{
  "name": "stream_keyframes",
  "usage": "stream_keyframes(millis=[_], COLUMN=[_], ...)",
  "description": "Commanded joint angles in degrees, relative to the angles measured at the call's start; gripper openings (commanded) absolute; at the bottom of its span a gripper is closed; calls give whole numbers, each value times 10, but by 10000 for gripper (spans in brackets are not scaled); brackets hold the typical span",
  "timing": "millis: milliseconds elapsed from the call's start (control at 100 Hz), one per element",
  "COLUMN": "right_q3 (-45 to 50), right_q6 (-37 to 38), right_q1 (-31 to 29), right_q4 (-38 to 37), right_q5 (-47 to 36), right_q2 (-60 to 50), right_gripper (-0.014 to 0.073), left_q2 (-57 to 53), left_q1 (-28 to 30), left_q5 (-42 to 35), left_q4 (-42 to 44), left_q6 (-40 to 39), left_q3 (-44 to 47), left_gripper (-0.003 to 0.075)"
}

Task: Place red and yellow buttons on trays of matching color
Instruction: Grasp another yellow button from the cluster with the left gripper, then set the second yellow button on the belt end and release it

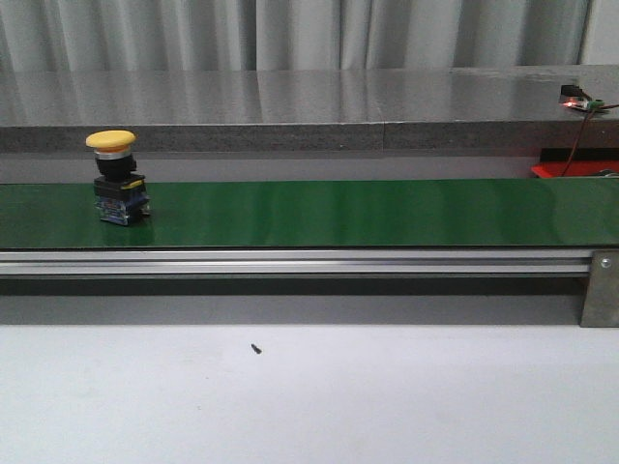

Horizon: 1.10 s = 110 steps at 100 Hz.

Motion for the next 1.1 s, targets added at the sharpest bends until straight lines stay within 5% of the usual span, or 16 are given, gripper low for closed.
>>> stream_keyframes(millis=[0,260,540,760,890,1090], right_q3=[-15,-15,-15,-15,-15,-15], right_q6=[-5,-5,-5,-5,-5,-5], right_q1=[2,2,2,2,2,2], right_q4=[4,4,4,4,4,6], right_q5=[-33,-33,-33,-33,-33,-34], right_q2=[3,3,3,3,3,3], right_gripper=[-68,-68,-68,-68,-68,-68], left_q2=[-30,-23,-24,-65,-99,-154], left_q1=[-14,-31,-36,-36,-49,-90], left_q5=[-19,0,9,26,49,80], left_q4=[-8,-11,-49,-59,-59,-56], left_q6=[0,1,26,26,33,33], left_q3=[-17,-17,-17,-17,-17,-17], left_gripper=[114,167,542,547,464,75])
